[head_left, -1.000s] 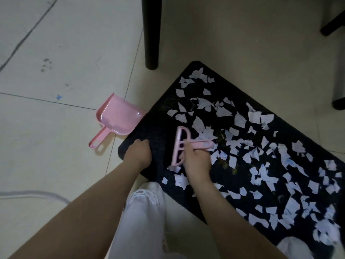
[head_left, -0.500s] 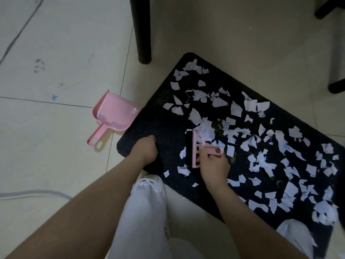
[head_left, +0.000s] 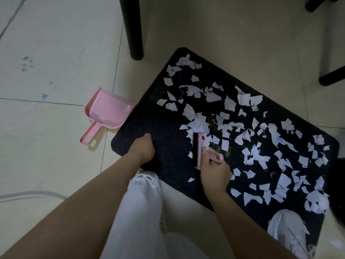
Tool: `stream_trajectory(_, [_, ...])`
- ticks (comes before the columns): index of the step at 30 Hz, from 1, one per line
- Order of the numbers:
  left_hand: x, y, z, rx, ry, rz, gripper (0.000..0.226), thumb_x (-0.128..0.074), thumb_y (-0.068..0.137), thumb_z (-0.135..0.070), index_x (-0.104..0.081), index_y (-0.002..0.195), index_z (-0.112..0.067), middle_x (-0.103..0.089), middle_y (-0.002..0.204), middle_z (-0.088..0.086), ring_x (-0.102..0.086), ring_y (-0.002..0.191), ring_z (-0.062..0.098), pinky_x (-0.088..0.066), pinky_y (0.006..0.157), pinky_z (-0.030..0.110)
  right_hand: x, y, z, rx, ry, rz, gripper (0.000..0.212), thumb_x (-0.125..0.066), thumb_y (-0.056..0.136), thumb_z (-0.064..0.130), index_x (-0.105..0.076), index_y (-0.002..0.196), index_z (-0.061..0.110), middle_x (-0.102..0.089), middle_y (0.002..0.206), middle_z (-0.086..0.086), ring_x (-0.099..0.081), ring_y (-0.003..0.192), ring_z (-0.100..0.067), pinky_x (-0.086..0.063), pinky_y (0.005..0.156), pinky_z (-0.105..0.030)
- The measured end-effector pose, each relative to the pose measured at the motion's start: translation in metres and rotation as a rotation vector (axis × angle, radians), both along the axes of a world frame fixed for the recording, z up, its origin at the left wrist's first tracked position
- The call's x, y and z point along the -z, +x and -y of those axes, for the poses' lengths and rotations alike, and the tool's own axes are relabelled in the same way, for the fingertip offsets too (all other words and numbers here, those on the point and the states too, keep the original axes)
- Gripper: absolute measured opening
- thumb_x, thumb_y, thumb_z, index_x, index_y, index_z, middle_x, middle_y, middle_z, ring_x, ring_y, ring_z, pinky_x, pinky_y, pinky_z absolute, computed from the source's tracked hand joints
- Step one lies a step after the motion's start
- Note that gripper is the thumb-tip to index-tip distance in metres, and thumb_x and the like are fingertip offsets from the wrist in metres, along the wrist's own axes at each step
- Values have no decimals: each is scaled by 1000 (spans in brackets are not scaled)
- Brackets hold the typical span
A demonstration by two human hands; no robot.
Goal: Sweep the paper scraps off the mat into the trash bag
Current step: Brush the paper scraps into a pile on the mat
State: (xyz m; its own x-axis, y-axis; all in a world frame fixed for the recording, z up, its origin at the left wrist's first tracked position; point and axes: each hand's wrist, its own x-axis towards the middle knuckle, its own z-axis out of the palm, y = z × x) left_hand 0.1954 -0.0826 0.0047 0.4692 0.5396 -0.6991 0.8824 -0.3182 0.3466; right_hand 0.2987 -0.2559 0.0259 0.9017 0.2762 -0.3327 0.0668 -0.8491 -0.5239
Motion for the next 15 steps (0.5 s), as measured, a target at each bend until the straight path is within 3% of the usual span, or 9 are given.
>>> stream_trajectory(4, [1,5,3,1,-3,14,30,-39,94,-4,-44,123,2,-58,120,25,-55,112,37,-44,88,37,-12,-3,-10,-10,115,-102,32,-54,95,28,-63,71,9,-57,55,-1,-49,43,-13,-39,40,-19])
stream_trajectory(5, [1,7,3,3,-11,22,32,-39,93,-3,-44,124,1,-58,121,24,-55,112,36,-44,88,36,-10,-10,-13,-60,121,-188,29,-54,95,27,-67,77,8,-61,59,-1,-51,45,-14,-41,42,-21])
stream_trajectory(8, [0,11,7,22,-69,46,41,-41,93,-2,-43,133,-4,-55,130,20,-52,121,33,-42,96,33,3,-23,-16,-249,-19,-316,35,-50,95,37,-71,88,10,-71,76,-3,-65,67,-19,-52,65,-31])
stream_trajectory(9, [0,11,8,38,-99,50,43,-40,93,-2,-42,136,-6,-52,134,18,-50,124,31,-40,100,31,7,-22,-14,-257,-71,-303,38,-48,95,42,-70,90,11,-71,78,-3,-65,70,-19,-52,66,-31])
stream_trajectory(12, [0,12,12,94,-159,24,48,-37,93,2,-40,140,-10,-47,141,14,-45,130,28,-36,104,28,8,0,-1,-181,-165,-190,45,-47,95,46,-68,85,8,-63,64,-1,-57,53,-13,-44,50,-22])
stream_trajectory(15, [1,14,13,116,-147,-10,47,-37,93,1,-41,139,-9,-48,140,15,-46,128,28,-37,104,29,-1,32,18,5,-123,-87,43,-49,94,45,-65,76,10,-64,65,-4,-62,58,-18,-50,54,-26])
